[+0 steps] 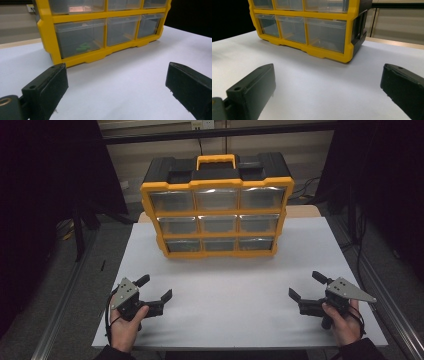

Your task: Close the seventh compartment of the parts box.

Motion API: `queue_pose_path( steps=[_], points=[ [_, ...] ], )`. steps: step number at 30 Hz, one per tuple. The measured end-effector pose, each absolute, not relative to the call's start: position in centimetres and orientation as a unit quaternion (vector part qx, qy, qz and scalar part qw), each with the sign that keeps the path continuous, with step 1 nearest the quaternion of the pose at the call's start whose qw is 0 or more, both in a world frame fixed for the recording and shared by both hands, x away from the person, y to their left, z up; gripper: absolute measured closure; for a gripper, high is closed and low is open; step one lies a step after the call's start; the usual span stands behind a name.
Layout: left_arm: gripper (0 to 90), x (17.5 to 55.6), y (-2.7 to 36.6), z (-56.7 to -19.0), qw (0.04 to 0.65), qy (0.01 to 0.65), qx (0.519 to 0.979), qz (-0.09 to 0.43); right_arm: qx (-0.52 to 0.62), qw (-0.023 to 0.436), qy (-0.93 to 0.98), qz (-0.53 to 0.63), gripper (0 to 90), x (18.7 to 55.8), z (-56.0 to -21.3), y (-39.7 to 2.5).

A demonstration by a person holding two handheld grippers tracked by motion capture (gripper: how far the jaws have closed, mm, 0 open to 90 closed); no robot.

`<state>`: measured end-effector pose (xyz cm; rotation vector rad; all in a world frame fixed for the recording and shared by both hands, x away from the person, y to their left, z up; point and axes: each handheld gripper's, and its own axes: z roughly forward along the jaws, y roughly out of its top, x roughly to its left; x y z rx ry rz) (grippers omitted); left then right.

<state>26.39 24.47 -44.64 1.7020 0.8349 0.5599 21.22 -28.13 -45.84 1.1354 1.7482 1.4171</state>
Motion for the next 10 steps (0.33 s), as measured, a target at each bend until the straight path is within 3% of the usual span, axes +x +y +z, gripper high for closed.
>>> queue_pose_path(
  steps=[10],
  points=[
    [4.2, 26.70, 24.43, -45.08, 0.549, 0.361, 0.719, 0.227, 0.431, 0.305, 0.661, 0.534, 0.0, 21.29, -45.88, -28.18]
  ],
)
